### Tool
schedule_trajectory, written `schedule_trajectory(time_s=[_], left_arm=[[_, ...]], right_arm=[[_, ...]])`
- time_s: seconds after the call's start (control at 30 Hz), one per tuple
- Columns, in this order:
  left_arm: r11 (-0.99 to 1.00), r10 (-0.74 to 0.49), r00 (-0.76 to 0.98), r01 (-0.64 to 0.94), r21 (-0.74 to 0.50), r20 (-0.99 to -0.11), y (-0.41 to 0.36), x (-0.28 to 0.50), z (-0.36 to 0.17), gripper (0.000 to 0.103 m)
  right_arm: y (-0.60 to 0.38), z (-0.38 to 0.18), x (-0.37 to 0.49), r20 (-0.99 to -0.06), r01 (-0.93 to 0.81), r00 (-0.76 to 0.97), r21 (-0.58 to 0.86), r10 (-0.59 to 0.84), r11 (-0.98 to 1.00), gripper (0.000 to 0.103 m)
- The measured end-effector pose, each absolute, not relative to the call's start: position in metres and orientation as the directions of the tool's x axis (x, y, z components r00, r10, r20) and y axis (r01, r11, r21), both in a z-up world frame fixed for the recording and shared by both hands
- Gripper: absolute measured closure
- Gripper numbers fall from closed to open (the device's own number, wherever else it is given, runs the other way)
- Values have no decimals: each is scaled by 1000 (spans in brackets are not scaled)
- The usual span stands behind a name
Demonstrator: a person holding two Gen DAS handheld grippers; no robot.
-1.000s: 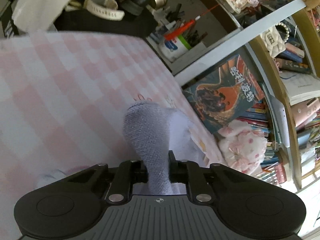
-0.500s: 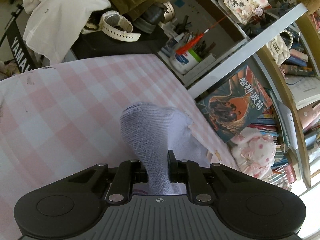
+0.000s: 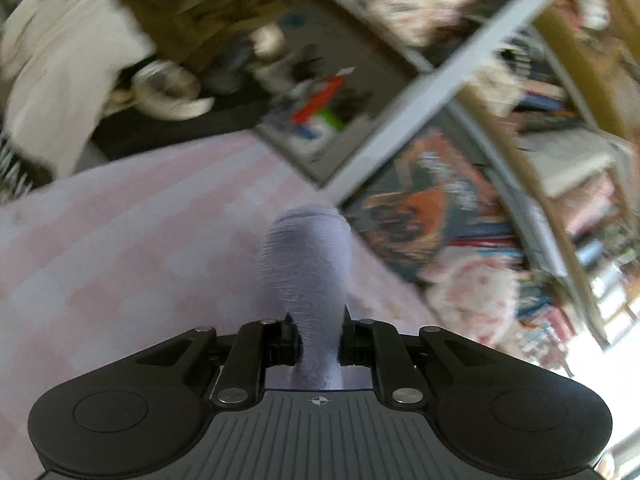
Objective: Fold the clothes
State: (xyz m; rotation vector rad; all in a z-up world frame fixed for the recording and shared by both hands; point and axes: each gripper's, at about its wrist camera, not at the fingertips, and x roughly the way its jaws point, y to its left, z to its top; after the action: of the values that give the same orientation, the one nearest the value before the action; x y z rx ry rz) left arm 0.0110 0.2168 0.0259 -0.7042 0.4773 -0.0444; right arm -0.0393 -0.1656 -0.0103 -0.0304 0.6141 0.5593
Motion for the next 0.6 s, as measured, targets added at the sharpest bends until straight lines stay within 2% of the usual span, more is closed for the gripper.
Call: schedule_trajectory(time_s=[0.1,0.3,0.37,0.43,0.5,0.57,0.6], left_arm=[[812,-238,907,-10,-584,-347,189,0,54,89],[879,-357,890,218,-424,-282,103,-25,84,88],[908,-368,872,262,-328,-323,67,-35,76,87],[927,-367,843,295,-231,-393,35,-41,59,77],[931,-365,812,325,-165,-455,13,-45,42,74],[928,-358,781,357,-104,-512,-9,-48,26,61],[925,-368,773,363,-116,-516,-8,-48,23,60]], right_arm=[[-168,-11,-39,-548,-502,672,157,497,851,78],[-170,-11,-40,-539,-493,675,177,504,851,78],[-172,-12,-39,-534,-491,674,191,510,850,78],[-174,-12,-39,-530,-489,671,210,519,846,78],[-178,-12,-37,-526,-485,664,239,532,841,78],[-183,-12,-35,-522,-481,656,268,545,835,78],[-184,-12,-35,-522,-481,653,275,549,833,78]])
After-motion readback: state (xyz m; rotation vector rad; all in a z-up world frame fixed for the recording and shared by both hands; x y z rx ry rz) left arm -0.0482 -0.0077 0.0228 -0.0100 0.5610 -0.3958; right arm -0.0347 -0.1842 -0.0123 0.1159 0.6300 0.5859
